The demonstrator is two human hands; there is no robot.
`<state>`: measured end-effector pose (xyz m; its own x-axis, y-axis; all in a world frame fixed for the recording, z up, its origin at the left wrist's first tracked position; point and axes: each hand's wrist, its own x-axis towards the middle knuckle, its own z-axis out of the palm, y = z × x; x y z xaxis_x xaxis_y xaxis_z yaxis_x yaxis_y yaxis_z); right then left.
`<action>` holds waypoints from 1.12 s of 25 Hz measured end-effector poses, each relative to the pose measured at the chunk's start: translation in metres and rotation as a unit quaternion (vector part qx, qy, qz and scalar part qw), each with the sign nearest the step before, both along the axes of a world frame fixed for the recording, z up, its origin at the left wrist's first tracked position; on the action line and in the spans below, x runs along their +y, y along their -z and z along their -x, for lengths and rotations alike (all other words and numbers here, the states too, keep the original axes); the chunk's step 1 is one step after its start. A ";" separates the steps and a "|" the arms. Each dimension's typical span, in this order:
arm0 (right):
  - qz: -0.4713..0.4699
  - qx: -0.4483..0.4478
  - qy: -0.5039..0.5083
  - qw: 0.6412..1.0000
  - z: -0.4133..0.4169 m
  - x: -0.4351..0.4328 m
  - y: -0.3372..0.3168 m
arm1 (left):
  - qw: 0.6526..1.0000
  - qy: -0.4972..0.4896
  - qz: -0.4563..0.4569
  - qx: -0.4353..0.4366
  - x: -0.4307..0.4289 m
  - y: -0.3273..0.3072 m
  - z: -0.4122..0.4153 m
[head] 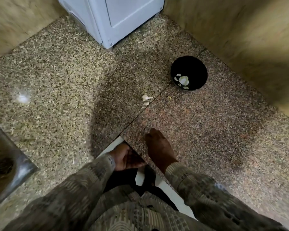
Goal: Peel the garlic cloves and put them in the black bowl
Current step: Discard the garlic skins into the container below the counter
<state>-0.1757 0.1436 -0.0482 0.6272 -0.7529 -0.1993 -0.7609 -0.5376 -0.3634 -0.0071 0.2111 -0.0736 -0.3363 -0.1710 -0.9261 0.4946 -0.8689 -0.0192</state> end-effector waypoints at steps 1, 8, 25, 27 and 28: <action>0.023 -0.014 -0.038 0.999 0.000 0.010 0.006 | 1.000 0.006 0.008 -0.004 -0.001 -0.003 -0.002; -0.031 -0.202 -0.042 0.978 0.006 0.087 0.006 | 0.991 -0.092 0.088 -0.030 0.063 -0.030 0.019; -0.737 -0.164 0.044 0.654 -0.105 0.301 -0.086 | 0.738 -0.639 0.189 -0.111 0.428 -0.101 0.000; -0.739 -0.135 0.028 0.659 -0.131 0.343 -0.082 | 0.697 -0.680 0.192 -0.122 0.475 -0.099 -0.006; -0.743 -0.120 0.024 0.658 -0.144 0.369 -0.080 | 0.677 -0.700 0.188 -0.127 0.504 -0.096 -0.011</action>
